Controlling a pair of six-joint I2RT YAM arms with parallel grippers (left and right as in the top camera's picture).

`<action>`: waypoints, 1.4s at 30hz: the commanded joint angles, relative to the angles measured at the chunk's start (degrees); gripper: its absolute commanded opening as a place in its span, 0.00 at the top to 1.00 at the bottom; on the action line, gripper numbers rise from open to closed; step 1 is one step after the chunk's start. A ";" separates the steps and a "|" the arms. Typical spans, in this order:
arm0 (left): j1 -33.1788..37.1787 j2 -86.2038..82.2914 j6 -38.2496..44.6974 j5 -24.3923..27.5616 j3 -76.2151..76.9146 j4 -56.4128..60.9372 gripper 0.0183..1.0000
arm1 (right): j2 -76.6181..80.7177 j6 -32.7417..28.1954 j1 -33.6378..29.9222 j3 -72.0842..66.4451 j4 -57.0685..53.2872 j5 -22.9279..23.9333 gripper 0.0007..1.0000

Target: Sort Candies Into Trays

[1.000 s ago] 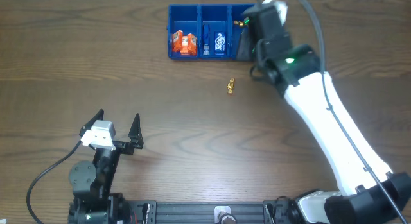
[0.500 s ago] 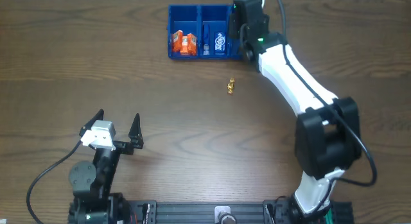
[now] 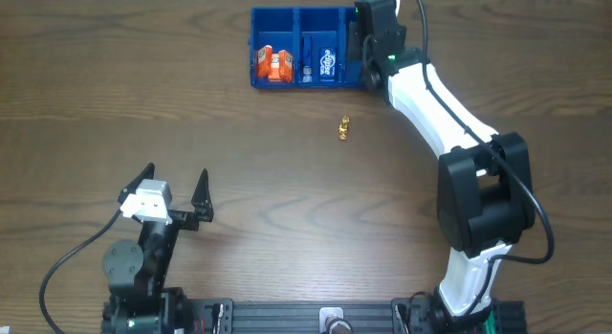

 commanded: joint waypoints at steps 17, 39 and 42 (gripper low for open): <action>-0.20 -0.35 0.83 1.14 -1.20 -1.73 0.00 | -5.31 -0.74 0.42 1.97 -4.48 0.39 0.00; -0.20 -0.35 0.85 1.14 -1.20 -1.70 0.00 | -16.17 11.82 10.01 -8.20 -36.70 -4.81 0.00; -0.20 -0.35 0.83 1.14 -1.20 -1.73 0.00 | -10.73 11.80 10.01 -8.17 -33.83 -5.97 0.00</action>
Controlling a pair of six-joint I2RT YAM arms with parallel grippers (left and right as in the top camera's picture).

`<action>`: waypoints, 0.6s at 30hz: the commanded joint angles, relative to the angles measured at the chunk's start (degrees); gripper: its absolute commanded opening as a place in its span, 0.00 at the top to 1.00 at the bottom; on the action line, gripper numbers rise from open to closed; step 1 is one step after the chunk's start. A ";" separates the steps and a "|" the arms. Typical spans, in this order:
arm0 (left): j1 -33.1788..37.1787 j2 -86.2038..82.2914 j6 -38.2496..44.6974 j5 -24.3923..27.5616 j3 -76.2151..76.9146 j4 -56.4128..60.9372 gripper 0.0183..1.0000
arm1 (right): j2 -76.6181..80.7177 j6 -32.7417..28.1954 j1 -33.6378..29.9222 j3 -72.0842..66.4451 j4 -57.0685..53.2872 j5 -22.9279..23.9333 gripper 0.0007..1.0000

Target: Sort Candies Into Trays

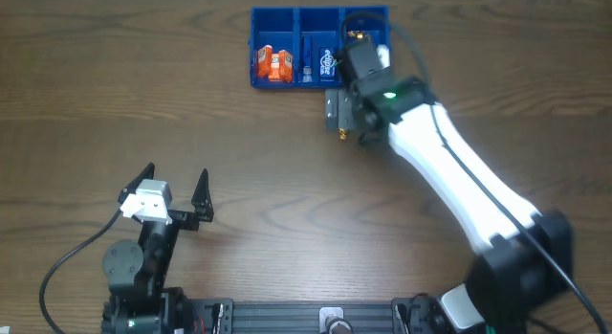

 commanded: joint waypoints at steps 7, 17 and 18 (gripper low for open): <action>-0.20 -0.33 0.83 1.14 -1.20 -1.70 0.00 | 16.17 4.22 -1.42 -0.35 7.87 -5.03 0.00; -0.20 -0.33 0.83 1.14 -1.20 -1.73 0.00 | 19.41 4.39 -2.03 -0.35 10.75 -5.27 0.02; -0.20 -0.33 0.83 1.14 -1.20 -1.70 0.00 | 19.43 4.39 -2.03 -0.35 10.75 -5.27 0.03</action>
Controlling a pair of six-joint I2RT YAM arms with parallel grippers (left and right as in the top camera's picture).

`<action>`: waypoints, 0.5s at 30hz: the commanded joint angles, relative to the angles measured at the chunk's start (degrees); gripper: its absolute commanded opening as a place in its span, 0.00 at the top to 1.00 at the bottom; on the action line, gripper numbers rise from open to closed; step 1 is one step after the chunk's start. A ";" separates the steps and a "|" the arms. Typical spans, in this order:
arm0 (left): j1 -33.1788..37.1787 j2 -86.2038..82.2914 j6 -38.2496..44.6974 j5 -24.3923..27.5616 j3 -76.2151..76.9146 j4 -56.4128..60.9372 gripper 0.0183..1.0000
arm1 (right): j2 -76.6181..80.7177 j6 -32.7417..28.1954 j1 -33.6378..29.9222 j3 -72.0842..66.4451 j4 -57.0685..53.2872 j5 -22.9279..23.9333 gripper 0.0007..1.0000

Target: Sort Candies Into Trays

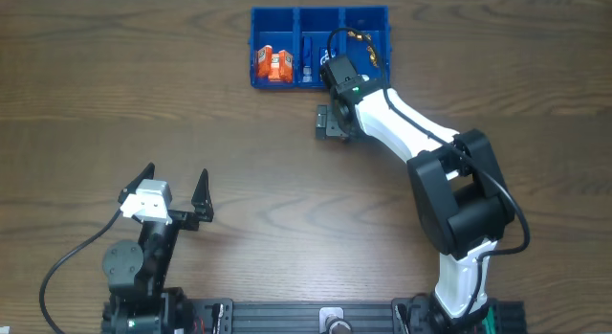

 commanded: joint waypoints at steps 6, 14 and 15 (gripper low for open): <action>-0.20 -0.33 0.83 1.14 -1.20 -1.70 0.00 | 0.83 0.87 -0.28 0.13 0.63 -0.13 0.05; -0.20 -0.33 0.85 1.14 -1.20 -1.70 0.00 | 1.97 0.87 -0.28 0.13 1.25 -0.02 0.07; -0.20 -0.33 0.83 1.14 -1.20 -1.73 0.00 | 1.97 0.87 -0.28 0.13 1.27 0.11 0.09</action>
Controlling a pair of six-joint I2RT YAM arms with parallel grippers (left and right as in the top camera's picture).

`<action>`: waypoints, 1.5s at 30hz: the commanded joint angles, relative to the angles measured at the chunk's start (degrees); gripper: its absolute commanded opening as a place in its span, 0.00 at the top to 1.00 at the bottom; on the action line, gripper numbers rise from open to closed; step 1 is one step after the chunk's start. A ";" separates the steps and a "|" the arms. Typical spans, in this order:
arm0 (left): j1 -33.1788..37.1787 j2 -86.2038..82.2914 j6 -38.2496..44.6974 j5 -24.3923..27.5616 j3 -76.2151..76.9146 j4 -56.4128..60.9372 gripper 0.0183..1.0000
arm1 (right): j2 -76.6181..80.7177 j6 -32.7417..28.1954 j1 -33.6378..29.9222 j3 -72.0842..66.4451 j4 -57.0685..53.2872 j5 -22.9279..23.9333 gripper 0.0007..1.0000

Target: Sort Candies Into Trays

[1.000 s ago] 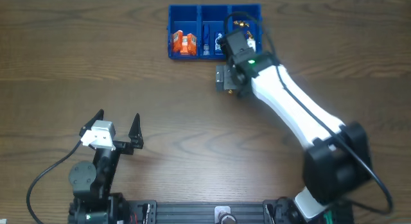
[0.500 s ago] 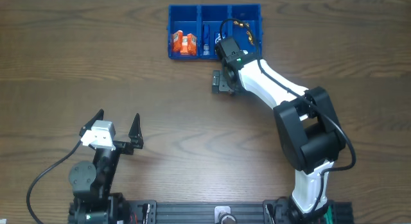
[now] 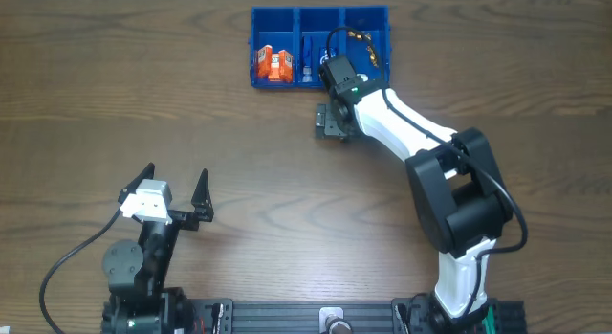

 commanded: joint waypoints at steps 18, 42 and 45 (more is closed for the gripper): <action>-0.20 -0.33 0.85 1.14 -1.20 -1.73 0.00 | 1.20 0.66 0.22 0.13 0.35 0.22 0.72; -0.20 -0.33 0.83 1.14 -1.20 -1.70 0.00 | -23.93 -9.84 -5.05 10.84 -1.14 9.97 0.90; -0.20 -0.33 0.85 1.14 -1.20 -1.70 0.00 | -21.27 -14.93 -6.95 12.63 5.29 9.88 0.89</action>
